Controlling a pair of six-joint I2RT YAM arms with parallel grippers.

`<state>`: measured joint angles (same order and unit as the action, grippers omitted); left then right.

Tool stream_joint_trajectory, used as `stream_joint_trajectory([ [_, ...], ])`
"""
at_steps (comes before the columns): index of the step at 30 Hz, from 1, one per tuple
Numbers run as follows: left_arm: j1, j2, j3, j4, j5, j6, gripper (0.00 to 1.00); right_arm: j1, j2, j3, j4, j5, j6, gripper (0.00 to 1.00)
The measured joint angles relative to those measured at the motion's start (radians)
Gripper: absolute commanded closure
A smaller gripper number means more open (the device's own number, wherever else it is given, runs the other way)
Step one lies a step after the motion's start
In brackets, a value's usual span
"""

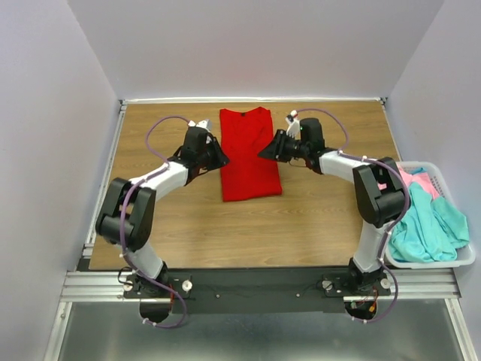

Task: Fold and stack the t-shirts
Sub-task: Fold the tshirt

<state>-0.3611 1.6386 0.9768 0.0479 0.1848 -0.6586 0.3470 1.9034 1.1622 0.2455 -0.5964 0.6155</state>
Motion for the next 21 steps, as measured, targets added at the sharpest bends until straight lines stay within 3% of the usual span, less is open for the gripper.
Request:
stream_joint_trajectory([
  [6,0.005,0.233,0.144,0.056,0.059,0.004,0.75,-0.016,0.082,-0.085,0.189,-0.140,0.129,0.57],
  [12,0.047,0.349,0.180,0.077,0.085,-0.007,0.75,-0.070,0.119,-0.192,0.269,-0.183,0.169,0.57],
  [16,0.075,0.347,0.157,0.106,0.124,-0.017,0.75,-0.134,0.135,-0.285,0.324,-0.234,0.196,0.57],
  [21,0.079,0.252,0.065,0.098,0.129,-0.020,0.65,-0.154,0.071,-0.357,0.341,-0.251,0.203,0.49],
])
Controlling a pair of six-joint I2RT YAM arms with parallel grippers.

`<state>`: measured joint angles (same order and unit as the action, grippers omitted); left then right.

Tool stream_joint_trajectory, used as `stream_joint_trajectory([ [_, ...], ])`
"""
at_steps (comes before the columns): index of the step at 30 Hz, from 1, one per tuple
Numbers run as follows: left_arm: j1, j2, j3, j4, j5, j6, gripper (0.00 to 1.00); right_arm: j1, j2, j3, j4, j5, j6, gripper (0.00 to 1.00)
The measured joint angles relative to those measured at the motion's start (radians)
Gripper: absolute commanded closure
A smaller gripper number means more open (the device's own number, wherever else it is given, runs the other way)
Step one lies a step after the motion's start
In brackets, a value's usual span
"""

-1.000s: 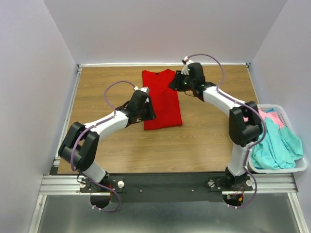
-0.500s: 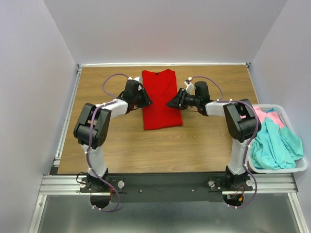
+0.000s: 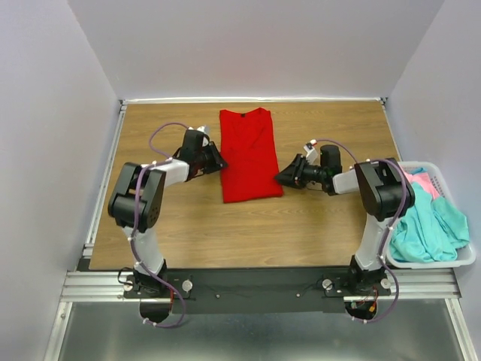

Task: Fold and stack the t-shirts
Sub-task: Fold the tshirt

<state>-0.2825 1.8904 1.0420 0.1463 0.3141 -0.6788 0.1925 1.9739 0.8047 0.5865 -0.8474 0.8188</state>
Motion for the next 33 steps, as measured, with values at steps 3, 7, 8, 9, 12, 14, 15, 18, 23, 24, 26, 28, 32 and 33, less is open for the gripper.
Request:
stream_joint_trajectory([
  [3,-0.004,-0.144,-0.083,-0.017,0.000,0.001,0.60,0.011,-0.078,-0.028,-0.007,-0.006,0.013,0.43],
  [7,-0.009,-0.365,-0.190,0.020,-0.001,0.003,0.34,0.072,-0.164,-0.019,0.045,-0.010,0.064,0.40],
  [8,-0.011,-0.425,-0.226,0.043,-0.004,0.003,0.18,0.104,-0.165,-0.008,0.067,-0.012,0.082,0.38],
  [9,-0.012,-0.482,-0.256,0.051,-0.007,0.004,0.17,0.136,-0.159,0.002,0.086,-0.013,0.097,0.37],
  [12,-0.013,-0.623,-0.338,0.076,-0.040,0.015,0.17,0.231,-0.104,0.032,0.158,-0.016,0.151,0.36],
  [14,-0.014,-0.713,-0.376,0.076,-0.066,0.021,0.16,0.267,-0.050,0.045,0.196,-0.016,0.186,0.36],
  [15,-0.014,-0.754,-0.391,0.076,-0.082,0.025,0.16,0.275,-0.013,0.047,0.217,-0.016,0.207,0.36],
  [18,-0.014,-0.848,-0.415,0.084,-0.121,0.043,0.16,0.273,0.100,0.036,0.267,-0.006,0.257,0.35],
  [23,-0.014,-0.920,-0.454,0.104,-0.144,0.071,0.16,0.268,0.143,-0.008,0.366,0.001,0.344,0.35],
  [24,-0.014,-0.920,-0.462,0.104,-0.144,0.077,0.16,0.268,0.137,-0.016,0.370,0.008,0.352,0.35],
  [26,-0.014,-0.919,-0.471,0.103,-0.143,0.080,0.17,0.268,0.116,-0.039,0.366,0.024,0.355,0.35],
  [28,-0.014,-0.912,-0.473,0.103,-0.143,0.085,0.17,0.262,0.068,-0.067,0.323,0.042,0.348,0.35],
  [32,-0.014,-0.886,-0.473,0.115,-0.132,0.088,0.18,0.226,-0.042,-0.092,0.278,0.049,0.327,0.36],
  [33,-0.014,-0.873,-0.473,0.118,-0.125,0.088,0.18,0.210,-0.051,-0.096,0.278,0.049,0.323,0.36],
])
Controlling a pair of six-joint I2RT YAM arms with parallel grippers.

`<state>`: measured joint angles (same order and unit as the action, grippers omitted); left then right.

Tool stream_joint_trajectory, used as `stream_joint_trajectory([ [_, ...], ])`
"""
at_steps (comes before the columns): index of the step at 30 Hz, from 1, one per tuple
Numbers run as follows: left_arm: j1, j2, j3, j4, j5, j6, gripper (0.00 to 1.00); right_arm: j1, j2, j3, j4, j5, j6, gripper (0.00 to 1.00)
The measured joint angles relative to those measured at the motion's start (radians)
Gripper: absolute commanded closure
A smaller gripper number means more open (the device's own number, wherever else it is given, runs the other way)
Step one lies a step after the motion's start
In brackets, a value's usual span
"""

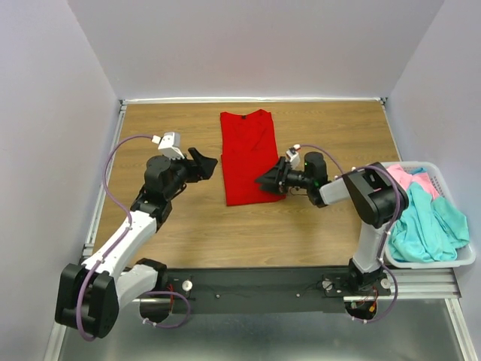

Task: Fold and stack the t-shirts
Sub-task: Fold the tshirt

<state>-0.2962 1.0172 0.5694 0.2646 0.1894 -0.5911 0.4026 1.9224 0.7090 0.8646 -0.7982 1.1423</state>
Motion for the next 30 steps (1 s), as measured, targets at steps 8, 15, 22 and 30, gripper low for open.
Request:
stream_joint_trajectory([
  [8,-0.015,0.055,0.000,0.002,0.035,-0.003,0.19,-0.104,0.062,-0.076,0.019,-0.001,-0.010,0.36],
  [15,-0.040,0.076,0.000,0.003,0.052,-0.014,0.20,-0.110,-0.004,-0.116,-0.008,0.022,-0.020,0.36],
  [22,-0.145,0.116,0.035,-0.045,0.007,-0.021,0.20,-0.107,-0.232,-0.039,-0.394,0.145,-0.224,0.35],
  [30,-0.296,0.208,0.232,-0.214,-0.165,0.003,0.20,-0.048,-0.405,0.076,-0.837,0.470,-0.449,0.36],
])
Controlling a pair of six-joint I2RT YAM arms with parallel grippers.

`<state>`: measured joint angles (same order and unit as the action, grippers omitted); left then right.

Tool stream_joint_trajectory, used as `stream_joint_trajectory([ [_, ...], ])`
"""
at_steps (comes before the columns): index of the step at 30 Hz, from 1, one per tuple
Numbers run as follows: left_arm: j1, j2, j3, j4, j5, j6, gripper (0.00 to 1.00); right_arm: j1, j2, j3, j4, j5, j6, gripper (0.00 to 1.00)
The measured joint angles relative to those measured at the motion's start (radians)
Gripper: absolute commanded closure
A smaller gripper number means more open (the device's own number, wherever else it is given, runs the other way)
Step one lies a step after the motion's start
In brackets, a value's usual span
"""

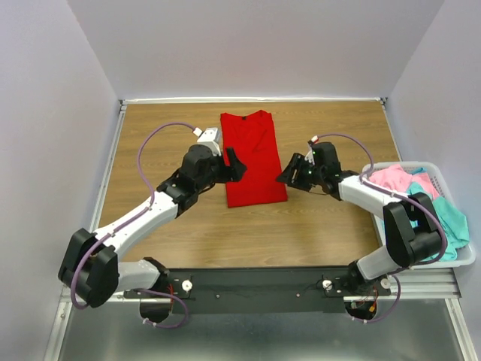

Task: Fold and stack the t-shirts
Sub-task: Fold the tshirt

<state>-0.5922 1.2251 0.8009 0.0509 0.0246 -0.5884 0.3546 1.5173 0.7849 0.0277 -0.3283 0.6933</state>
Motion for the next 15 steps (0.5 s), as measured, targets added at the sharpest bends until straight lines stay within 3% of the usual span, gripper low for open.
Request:
stream_joint_trajectory([
  [7,-0.040,0.114,0.110,-0.184,-0.131,0.019,0.20,0.099,0.010,0.086,-0.267,0.262,-0.112,0.41],
  [15,-0.050,0.166,0.116,-0.287,-0.174,0.021,0.20,0.158,0.129,0.169,-0.348,0.340,-0.159,0.47],
])
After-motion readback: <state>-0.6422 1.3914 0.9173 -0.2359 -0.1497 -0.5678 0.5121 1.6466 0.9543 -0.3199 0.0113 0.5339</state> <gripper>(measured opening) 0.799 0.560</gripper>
